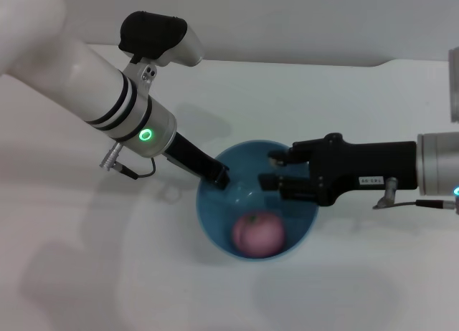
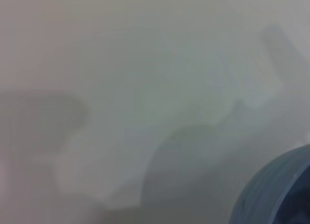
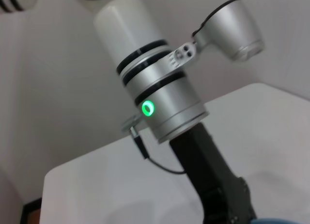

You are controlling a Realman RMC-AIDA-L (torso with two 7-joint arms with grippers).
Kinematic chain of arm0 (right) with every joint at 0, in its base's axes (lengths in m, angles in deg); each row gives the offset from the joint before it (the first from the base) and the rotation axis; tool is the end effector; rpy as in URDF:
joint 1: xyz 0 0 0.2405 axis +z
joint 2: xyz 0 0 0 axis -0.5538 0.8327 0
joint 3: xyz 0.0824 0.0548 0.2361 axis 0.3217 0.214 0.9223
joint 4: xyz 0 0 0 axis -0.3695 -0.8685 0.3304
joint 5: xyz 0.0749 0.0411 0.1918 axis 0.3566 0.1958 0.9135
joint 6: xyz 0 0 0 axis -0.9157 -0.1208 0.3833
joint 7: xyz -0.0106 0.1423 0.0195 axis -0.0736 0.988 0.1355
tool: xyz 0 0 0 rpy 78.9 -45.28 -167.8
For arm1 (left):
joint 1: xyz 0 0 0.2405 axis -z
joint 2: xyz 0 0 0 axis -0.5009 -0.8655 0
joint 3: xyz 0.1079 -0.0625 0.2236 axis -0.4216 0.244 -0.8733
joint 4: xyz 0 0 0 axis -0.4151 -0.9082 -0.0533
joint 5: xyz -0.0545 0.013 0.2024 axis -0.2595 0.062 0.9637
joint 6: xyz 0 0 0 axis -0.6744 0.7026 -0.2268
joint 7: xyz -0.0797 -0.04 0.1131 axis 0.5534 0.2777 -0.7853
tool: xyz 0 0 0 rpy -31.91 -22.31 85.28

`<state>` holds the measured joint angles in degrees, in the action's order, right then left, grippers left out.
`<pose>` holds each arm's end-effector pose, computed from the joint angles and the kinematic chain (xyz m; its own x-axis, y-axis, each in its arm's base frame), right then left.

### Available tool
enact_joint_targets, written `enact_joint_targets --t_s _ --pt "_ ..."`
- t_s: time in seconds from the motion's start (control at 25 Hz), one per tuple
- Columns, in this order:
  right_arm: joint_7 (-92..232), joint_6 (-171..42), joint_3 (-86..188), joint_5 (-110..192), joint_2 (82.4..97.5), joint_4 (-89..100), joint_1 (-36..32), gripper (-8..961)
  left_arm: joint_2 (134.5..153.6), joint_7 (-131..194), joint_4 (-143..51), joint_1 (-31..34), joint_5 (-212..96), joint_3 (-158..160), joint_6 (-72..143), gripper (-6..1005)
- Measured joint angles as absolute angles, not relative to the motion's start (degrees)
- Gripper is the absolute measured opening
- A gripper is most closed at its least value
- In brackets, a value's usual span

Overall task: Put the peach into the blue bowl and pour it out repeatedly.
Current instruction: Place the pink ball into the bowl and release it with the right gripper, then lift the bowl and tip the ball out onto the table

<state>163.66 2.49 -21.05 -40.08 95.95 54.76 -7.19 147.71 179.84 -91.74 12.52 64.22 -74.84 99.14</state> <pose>0.1895 0.3272 -0.0502 0.8465 -0.3546 -0.3971 -0.3922 -0.9198 -0.0148 -0.2013 0.3738 -0.0662 0.5851 0.8081 -0.0673 0.7637 -0.5771 -0.2892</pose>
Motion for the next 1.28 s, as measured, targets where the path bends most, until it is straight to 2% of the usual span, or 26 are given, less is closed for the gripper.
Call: enact_joint_targets --t_s 0.08,0.4,0.68,0.92,1.28 --pt "163.9 2.9 -19.0 -39.9 95.95 54.8 -7.7 468 147.63 179.5 -91.7 12.3 64.2 -74.8 98.2 -1" --pt "165.4 3.4 -6.0 -36.3 95.64 51.0 -10.9 467 147.73 177.1 -91.5 10.3 62.7 -76.3 86.3 0" --pt "170.1 4.1 5.3 -36.6 93.23 43.7 -15.0 467 147.63 173.4 -92.5 5.2 55.7 -85.9 60.9 -1" --pt "170.2 4.4 10.6 -41.1 94.03 41.7 -18.5 467 147.52 172.8 -93.8 0.0 54.1 -102.6 31.0 0" --pt "170.3 4.7 11.0 -41.7 94.08 39.9 -19.0 468 147.81 168.3 -92.8 -3.8 59.5 -119.7 4.1 0"
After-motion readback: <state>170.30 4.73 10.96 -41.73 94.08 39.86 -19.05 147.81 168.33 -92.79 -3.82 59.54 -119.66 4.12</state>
